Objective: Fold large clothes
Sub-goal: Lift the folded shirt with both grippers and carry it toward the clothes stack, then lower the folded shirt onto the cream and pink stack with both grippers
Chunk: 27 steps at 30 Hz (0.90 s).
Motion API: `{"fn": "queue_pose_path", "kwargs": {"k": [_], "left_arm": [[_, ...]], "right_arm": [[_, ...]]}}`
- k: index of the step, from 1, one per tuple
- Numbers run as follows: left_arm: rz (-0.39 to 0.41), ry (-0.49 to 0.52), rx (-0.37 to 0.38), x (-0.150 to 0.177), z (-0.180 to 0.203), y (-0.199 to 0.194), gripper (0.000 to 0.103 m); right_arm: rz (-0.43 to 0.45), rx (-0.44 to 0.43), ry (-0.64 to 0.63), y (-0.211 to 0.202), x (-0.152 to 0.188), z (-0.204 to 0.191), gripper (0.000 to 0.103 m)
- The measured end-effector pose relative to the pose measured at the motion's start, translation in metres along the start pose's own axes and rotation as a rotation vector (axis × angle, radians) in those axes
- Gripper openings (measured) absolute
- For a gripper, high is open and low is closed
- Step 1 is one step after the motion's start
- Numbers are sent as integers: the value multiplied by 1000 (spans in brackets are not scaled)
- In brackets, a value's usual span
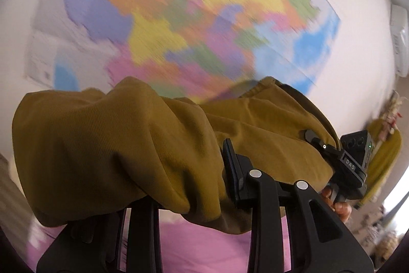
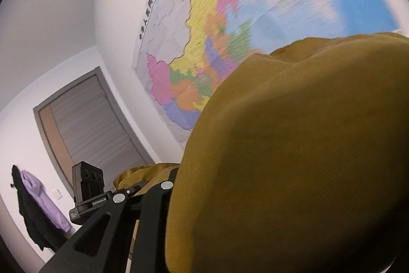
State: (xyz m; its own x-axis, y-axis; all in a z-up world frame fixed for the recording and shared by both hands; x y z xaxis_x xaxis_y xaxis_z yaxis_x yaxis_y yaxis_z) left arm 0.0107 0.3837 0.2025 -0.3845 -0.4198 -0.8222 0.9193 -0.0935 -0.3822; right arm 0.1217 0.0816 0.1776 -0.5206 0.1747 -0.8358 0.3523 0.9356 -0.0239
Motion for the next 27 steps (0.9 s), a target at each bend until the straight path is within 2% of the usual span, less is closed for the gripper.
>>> {"fn": "queue_pose_path", "kwargs": {"k": [6,9,11,13,16,17,18,20,21,22,24,26,27], "left_arm": [[104,-16,-88,-54,-78,-8,29],[157,15,-135,-61,-110,-9,29],[163,24,-202,-41,-146,-2,30],[99,3,-265,-11,-187,14,31],[-100,-112,-363,56,-260,52,31],[-124,-138,-372,71,-273,58,31],[-122,-162,-365,82,-281,59,32],[-92,-176,-347,88,-284,53,34],[-86,-183,-343,89,-285,50,35],[-84,-193,-338,90,-286,49,35],[-88,-211,-332,92,-291,49,36],[-98,-227,-329,96,-295,49,38],[-102,-230,-328,98,-295,48,39]], "right_arm": [[7,-83,-75,98,-11,-17,18],[-7,-113,-115,139,9,-19,18],[-104,-130,-76,171,49,-6,17],[-219,-100,-45,196,94,11,17],[-478,-34,74,233,182,54,17],[-531,-14,118,238,205,65,18],[-547,-5,151,237,217,72,22],[-534,-24,199,229,221,75,26],[-542,-24,199,223,219,72,34],[-548,-32,201,217,216,69,49],[-548,-36,182,196,207,62,71],[-548,-21,167,167,201,61,72],[-551,14,167,154,200,65,72]]}}
Point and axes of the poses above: each gripper's, at about its wrist camera, not at the fingertips, and y roughly the way its jaws point, z to its right, x to its underside, the point moved 5 cm from there along y, roughly the way its jaws point
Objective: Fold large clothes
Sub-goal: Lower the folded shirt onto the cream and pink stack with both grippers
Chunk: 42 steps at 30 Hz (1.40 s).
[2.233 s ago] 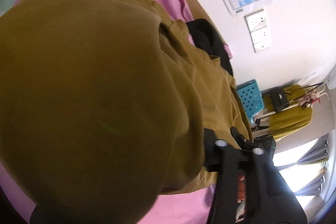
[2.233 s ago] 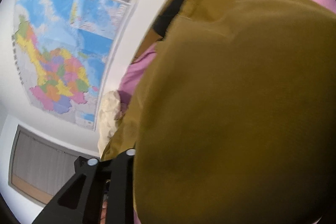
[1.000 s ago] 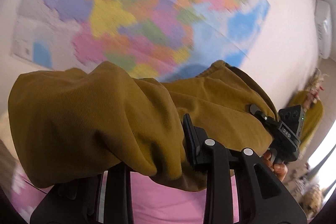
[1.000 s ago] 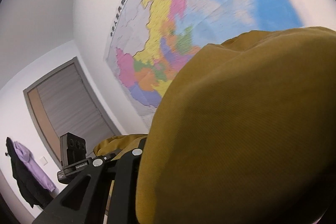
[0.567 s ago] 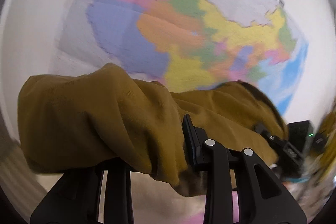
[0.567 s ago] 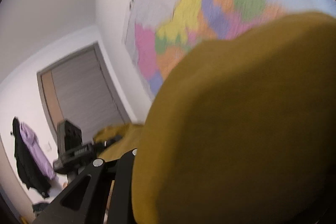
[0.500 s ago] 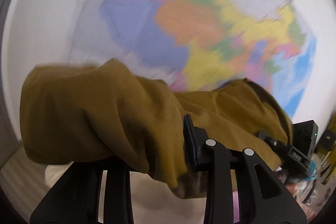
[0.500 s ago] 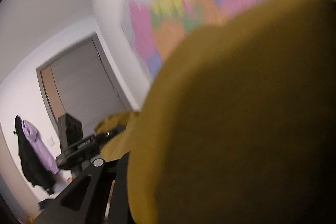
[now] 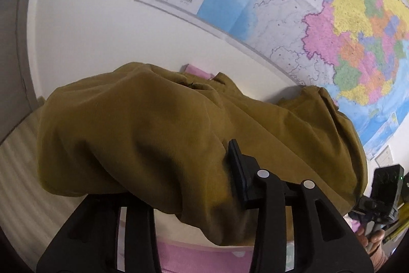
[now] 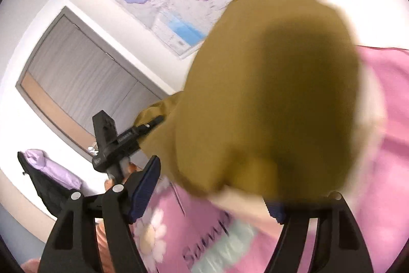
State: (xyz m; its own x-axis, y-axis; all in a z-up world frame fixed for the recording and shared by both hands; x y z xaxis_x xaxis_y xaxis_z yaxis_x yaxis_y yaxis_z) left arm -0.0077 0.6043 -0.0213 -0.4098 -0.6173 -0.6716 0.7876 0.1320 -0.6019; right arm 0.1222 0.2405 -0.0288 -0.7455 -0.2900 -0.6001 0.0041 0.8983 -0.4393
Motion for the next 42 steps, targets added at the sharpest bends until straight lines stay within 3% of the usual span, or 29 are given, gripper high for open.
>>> {"fn": "queue_pose_path", "kwargs": {"k": [4,5,6,7,8,11,12,14,16,17,19,22,25,27,29,30,32,34,36,39,42], "left_arm": [[-16,-7,-8,7,-3,1,42],[-17,-10,-8,7,-3,0,42],[-15,-16,-18,5,-4,-1,43],[-14,-20,-21,4,-4,-1,43],[-13,-23,-23,2,-4,-1,41],[-12,-6,-59,-4,-5,-2,37],[-12,-5,-55,-5,-6,-2,37],[-25,-16,-42,-6,-10,0,37],[-40,-28,-51,-3,-14,4,39],[-44,-19,-79,-1,-14,4,42],[-42,32,-143,3,-9,0,45],[-33,74,-187,8,-3,-12,50],[9,89,-213,18,4,-32,64],[59,110,-225,25,9,-48,81],[167,136,-278,31,13,-74,97],[219,143,-299,33,15,-88,97],[245,142,-274,31,20,-99,97],[246,180,-235,23,34,-101,97],[226,226,-239,14,44,-87,97],[133,235,-278,6,40,-49,96],[55,241,-368,9,26,-12,95]], "right_arm": [[50,-24,161,-30,-7,27,68],[76,-43,217,-34,-11,35,62],[98,-55,246,-37,-13,42,47],[111,-58,241,-38,-14,40,32],[122,-41,208,-38,-12,35,27],[132,39,37,-41,0,25,20],[122,48,32,-39,6,28,20],[42,27,139,-24,24,57,19],[1,8,233,-16,39,76,31],[-8,16,223,-18,42,74,32],[-5,71,152,-27,38,62,46],[7,199,-21,-49,28,31,46],[59,263,-161,-76,16,2,46],[107,316,-237,-82,3,-12,46],[134,333,-303,-81,-8,-21,46],[145,341,-310,-76,-18,-25,46],[145,343,-344,-60,-37,-29,46],[171,383,-368,-42,-57,-31,46],[137,376,-351,-19,-76,-26,46],[53,435,-270,14,-81,9,44],[23,406,-197,22,-68,40,44]]}}
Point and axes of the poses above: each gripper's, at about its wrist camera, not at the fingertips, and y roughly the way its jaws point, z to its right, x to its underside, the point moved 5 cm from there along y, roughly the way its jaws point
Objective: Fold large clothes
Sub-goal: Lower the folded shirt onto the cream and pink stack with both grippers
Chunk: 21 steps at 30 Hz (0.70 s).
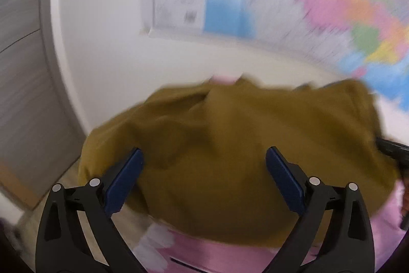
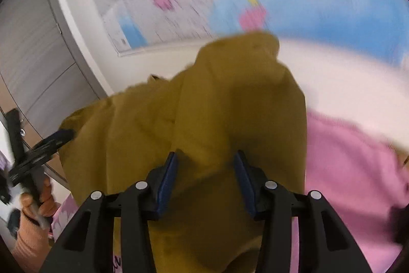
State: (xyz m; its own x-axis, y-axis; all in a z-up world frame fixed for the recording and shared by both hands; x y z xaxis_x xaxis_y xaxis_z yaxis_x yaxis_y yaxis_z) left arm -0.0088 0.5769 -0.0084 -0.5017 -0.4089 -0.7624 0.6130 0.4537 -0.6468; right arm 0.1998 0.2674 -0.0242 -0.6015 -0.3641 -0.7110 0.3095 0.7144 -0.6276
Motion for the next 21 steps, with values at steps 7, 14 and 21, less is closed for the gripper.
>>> {"fn": "queue_pose_path", "kwargs": {"k": [7,14,21], "left_arm": [[-29,-31,10,7,-5,3,95],[27,22,-45,9,28,-42,97],[29,28,-59,17,66,-68,97]], "right_arm": [[6,-21,10,-27,9,7,47],[110,9,-101,-62,28,-26,58],[110,127,-213,-48,53,-43,71]]}}
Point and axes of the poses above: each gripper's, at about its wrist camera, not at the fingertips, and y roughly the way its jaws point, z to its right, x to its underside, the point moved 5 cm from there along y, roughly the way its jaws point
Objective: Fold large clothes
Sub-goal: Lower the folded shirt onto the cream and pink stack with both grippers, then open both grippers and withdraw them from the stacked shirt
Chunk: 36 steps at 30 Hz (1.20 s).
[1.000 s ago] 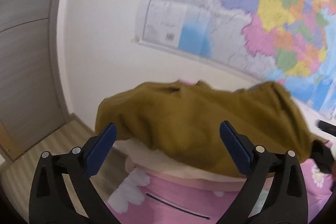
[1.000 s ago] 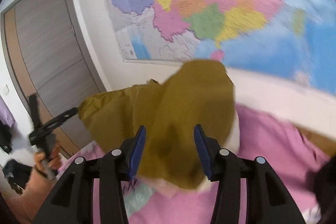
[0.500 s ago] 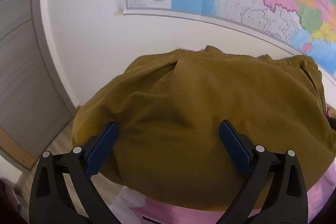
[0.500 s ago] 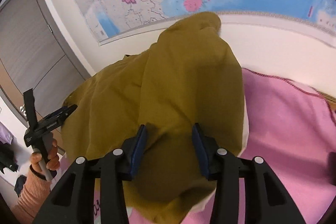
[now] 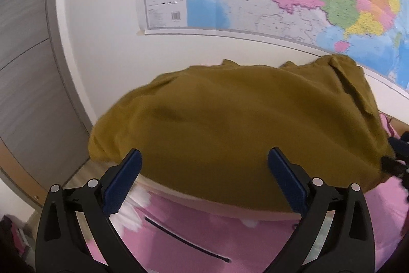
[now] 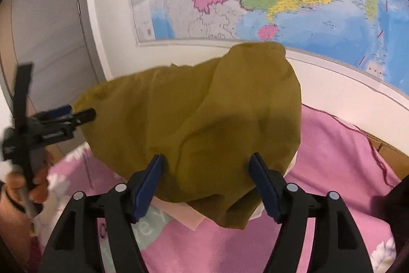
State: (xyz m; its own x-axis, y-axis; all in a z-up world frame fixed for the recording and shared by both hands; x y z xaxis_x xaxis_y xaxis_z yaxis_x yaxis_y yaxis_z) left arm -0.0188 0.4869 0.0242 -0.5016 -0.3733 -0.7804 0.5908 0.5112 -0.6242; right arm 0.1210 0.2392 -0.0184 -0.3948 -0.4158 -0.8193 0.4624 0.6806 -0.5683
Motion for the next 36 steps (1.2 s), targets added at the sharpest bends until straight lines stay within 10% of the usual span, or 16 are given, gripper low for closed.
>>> {"fn": "queue_pose_path", "kwargs": {"k": [36], "left_arm": [[2,-41,-22,57,52,-77,97]], "right_arm": [[83,-1,2,-71,43,-32,89]]}}
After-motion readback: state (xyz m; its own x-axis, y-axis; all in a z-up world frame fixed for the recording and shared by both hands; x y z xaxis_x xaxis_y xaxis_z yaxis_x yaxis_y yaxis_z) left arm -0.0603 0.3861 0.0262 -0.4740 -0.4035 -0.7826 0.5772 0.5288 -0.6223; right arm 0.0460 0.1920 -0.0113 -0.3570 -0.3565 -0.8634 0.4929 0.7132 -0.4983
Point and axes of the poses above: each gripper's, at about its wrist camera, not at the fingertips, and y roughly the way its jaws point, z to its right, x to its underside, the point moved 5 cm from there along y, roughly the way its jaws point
